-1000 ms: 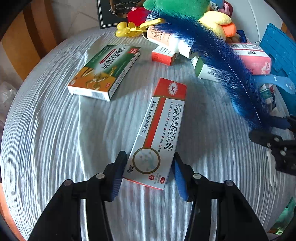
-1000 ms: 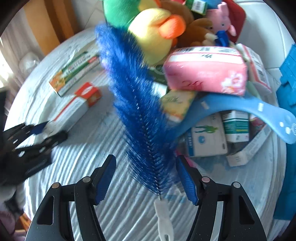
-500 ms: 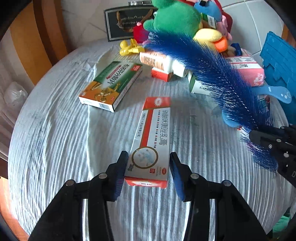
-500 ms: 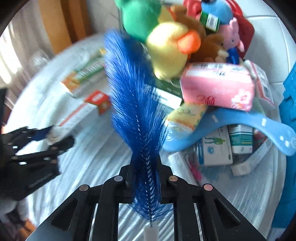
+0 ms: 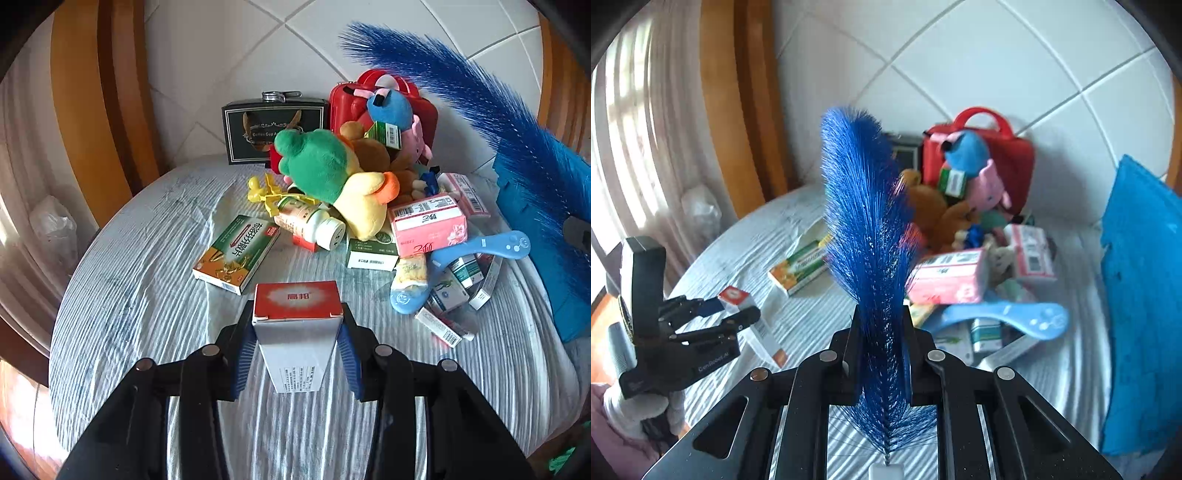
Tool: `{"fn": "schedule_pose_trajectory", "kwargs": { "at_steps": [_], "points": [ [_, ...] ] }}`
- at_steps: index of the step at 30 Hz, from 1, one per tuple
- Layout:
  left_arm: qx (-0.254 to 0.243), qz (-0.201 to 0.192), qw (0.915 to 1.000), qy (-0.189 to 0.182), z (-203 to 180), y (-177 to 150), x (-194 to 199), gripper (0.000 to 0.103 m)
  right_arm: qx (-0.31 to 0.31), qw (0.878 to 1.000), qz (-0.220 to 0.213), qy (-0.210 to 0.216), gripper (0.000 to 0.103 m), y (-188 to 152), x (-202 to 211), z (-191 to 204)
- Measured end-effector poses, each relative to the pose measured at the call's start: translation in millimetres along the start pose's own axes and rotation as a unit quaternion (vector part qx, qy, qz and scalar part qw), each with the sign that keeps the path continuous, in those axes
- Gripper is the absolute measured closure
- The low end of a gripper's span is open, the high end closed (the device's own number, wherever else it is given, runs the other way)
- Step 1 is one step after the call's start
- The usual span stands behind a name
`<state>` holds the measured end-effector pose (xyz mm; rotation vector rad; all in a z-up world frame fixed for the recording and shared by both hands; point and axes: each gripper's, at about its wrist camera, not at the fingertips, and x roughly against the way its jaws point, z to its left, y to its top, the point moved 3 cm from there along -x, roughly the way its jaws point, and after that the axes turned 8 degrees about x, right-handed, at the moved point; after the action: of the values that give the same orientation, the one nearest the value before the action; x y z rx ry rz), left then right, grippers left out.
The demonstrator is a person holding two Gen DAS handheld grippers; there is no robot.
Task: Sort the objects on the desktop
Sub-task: 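Grasp the white-red medicine box with the left tool while the right grasps the blue duster, then carry the medicine box and blue duster over the blue crate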
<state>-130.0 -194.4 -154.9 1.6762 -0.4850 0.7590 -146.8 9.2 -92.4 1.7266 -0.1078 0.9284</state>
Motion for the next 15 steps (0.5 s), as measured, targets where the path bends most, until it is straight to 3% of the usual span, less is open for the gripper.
{"fn": "schedule_pose_trajectory", "kwargs": {
  "at_steps": [8, 15],
  "points": [
    [-0.022, -0.056, 0.998, -0.019, -60, 35, 37, 0.062, -0.039, 0.997, -0.046, -0.056, 0.088, 9, 53, -77],
    [-0.061, -0.125, 0.9877, -0.071, -163, 84, 76, 0.062, -0.07, 0.985, -0.101, -0.12, 0.088, 30, 118, -166]
  ]
}}
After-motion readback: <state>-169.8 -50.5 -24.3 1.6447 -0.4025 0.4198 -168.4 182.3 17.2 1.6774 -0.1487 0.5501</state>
